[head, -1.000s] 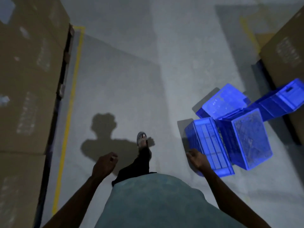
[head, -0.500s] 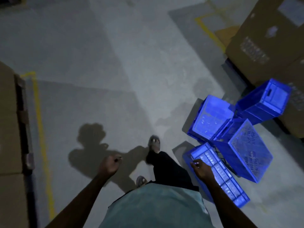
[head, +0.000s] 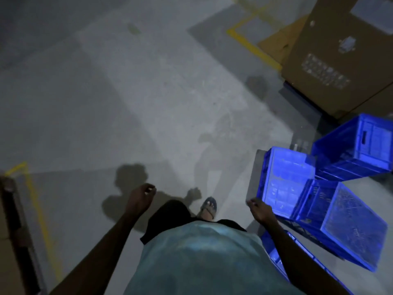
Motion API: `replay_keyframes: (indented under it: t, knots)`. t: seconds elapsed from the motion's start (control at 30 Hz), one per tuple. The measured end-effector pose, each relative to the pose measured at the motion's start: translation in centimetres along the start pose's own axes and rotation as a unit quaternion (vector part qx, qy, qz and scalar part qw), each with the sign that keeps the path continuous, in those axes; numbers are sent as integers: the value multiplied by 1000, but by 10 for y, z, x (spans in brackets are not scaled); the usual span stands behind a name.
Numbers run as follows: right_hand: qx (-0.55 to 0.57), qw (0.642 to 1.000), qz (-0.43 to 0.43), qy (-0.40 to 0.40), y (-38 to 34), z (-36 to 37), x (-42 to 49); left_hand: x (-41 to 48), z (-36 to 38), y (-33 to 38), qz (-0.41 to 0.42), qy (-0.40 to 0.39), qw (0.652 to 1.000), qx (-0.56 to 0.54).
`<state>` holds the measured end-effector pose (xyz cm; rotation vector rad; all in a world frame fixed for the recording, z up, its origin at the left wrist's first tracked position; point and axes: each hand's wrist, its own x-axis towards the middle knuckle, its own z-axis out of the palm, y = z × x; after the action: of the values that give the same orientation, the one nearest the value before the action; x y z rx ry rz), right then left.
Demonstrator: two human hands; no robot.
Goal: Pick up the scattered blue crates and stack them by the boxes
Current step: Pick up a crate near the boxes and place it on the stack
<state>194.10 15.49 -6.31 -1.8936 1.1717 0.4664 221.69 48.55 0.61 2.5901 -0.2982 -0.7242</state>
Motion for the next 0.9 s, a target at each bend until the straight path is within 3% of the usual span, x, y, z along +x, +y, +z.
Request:
replay_keyframes:
  t: [0.2, 0.33, 0.5, 0.6, 0.73, 0.8, 0.9]
  knots:
    - [95, 994, -2, 59, -103, -65, 88, 138, -20, 101, 64, -67, 996, 18]
    - [145, 985, 46, 84, -121, -85, 126, 224, -15, 151, 117, -114, 984, 66]
    - [126, 979, 103, 119, -124, -101, 149, 344, -14, 229, 158, -193, 963, 100]
    - [191, 944, 212, 164, -126, -111, 150, 418, -27, 284, 207, -222, 940, 156]
    - [264, 895, 297, 201, -147, -134, 169, 530, -36, 361, 285, -242, 902, 215]
    - [285, 880, 308, 223, -163, -141, 174, 567, -33, 405, 310, -259, 876, 263]
    - [325, 848, 327, 263, -186, -146, 187, 603, -19, 472, 328, -266, 862, 279]
